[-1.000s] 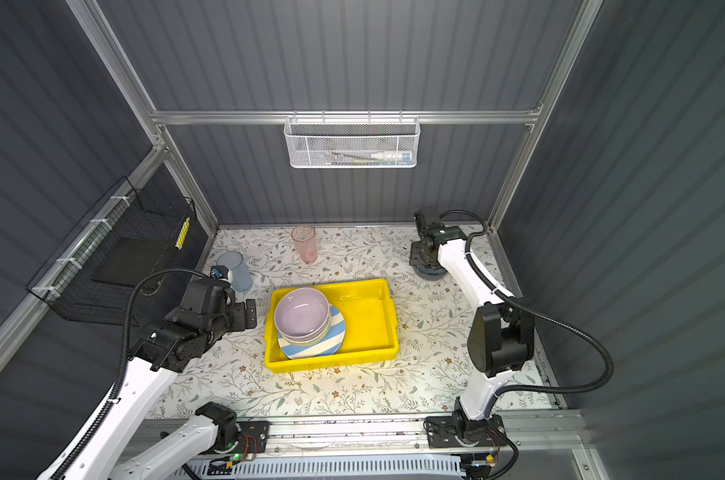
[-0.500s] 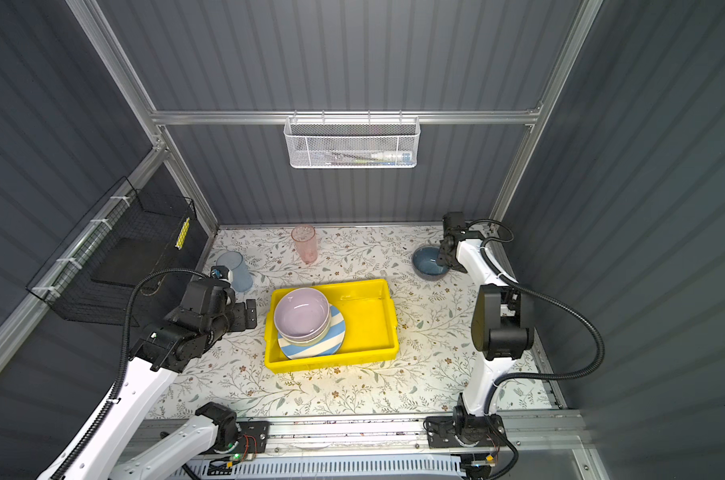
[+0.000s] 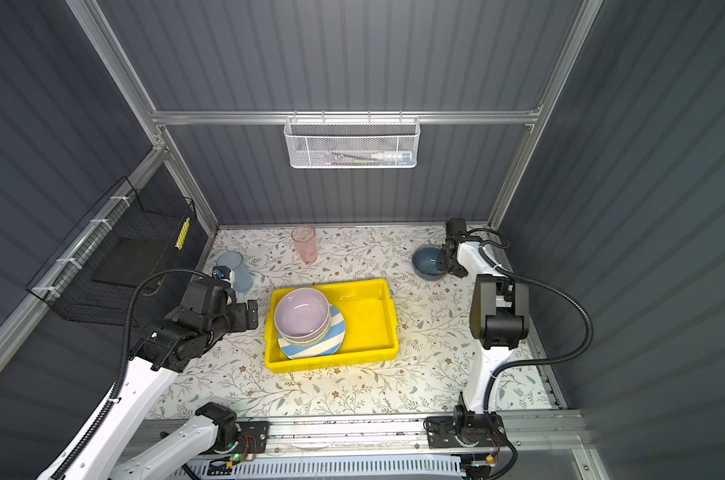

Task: Place the mixed dishes into the plastic bin
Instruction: 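Close the right gripper on the dark blue bowl's rim and lift it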

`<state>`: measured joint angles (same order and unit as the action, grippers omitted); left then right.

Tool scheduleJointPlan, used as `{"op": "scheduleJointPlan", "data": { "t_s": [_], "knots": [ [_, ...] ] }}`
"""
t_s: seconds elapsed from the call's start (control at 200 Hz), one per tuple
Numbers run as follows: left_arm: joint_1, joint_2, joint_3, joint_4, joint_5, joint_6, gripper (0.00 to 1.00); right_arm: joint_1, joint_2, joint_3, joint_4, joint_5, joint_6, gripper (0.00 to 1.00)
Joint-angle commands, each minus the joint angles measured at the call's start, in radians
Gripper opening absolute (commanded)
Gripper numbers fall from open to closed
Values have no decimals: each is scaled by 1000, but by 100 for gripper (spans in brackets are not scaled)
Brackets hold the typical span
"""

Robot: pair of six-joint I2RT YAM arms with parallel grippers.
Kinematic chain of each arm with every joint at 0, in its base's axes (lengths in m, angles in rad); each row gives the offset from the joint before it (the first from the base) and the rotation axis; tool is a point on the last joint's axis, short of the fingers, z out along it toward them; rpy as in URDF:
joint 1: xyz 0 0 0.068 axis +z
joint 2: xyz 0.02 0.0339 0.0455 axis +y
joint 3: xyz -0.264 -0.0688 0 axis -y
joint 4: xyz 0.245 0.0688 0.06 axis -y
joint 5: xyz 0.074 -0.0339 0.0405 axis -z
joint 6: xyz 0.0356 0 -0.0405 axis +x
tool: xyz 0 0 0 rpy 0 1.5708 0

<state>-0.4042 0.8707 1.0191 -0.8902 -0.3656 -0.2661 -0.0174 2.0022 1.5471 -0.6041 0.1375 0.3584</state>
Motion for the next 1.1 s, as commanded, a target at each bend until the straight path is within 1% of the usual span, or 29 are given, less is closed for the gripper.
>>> {"op": "scheduleJointPlan", "data": {
  "t_s": [0.0, 0.245, 0.595, 0.841, 1.096],
  "knots": [
    [5, -8, -7, -7, 15, 5, 96, -8, 24, 24, 2, -33, 17, 42],
    [5, -4, -14, -3, 16, 6, 96, -10, 52, 21, 14, -71, 29, 33],
    [5, 3, -15, -1, 17, 7, 97, -12, 31, -6, 28, -93, 46, 11],
    [5, 9, -11, -1, 31, 13, 97, -12, -21, -22, 14, -126, 63, 4],
    [5, 4, -19, 4, 30, 7, 98, -6, -104, -15, -1, -209, 47, 2]
  ]
}}
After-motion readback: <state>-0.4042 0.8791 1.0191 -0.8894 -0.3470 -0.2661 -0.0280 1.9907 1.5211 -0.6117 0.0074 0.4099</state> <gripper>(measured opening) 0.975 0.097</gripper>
